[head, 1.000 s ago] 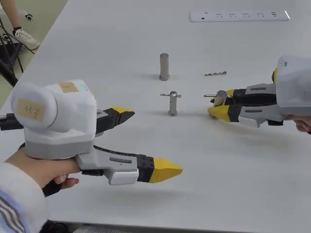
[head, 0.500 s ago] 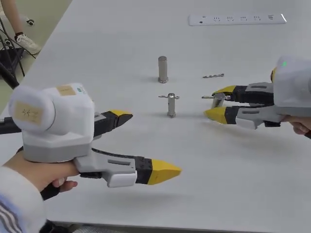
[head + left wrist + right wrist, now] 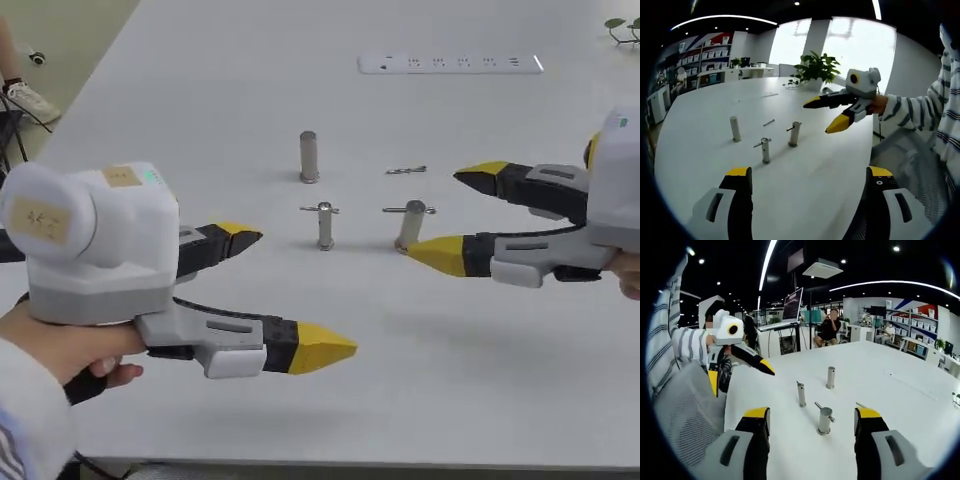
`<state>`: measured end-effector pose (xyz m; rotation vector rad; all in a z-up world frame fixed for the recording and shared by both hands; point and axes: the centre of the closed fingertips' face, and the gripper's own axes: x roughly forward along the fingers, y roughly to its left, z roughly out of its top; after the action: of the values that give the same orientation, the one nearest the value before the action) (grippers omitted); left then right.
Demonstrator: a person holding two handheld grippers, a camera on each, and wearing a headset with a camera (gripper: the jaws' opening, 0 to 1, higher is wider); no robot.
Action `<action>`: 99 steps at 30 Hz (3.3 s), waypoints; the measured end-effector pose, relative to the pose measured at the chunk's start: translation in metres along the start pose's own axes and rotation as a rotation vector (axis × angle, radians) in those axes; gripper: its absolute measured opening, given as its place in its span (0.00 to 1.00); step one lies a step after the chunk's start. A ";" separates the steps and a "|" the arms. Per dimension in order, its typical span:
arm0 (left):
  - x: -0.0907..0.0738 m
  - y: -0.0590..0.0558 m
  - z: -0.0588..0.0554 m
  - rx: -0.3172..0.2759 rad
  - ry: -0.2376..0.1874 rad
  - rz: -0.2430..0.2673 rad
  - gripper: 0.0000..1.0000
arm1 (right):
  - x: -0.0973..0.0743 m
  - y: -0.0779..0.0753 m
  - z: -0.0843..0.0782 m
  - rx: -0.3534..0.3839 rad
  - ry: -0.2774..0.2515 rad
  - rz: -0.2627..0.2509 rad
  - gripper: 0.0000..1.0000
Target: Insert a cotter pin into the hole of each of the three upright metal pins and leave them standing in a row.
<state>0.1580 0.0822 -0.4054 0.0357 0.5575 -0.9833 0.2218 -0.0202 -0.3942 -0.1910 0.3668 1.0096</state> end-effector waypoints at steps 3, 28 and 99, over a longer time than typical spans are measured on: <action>-0.001 -0.002 0.007 0.013 -0.024 -0.007 0.93 | -0.012 0.003 0.003 0.056 -0.017 -0.025 0.72; 0.007 0.039 0.040 -0.096 -0.090 0.049 0.93 | -0.068 -0.001 -0.026 0.266 0.043 -0.261 0.96; 0.120 0.176 0.044 0.055 0.048 0.219 0.10 | -0.097 -0.009 -0.045 0.384 0.072 -0.415 0.86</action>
<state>0.3685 0.0767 -0.4610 0.1666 0.5575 -0.7857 0.1736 -0.1162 -0.3980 0.0454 0.5531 0.5107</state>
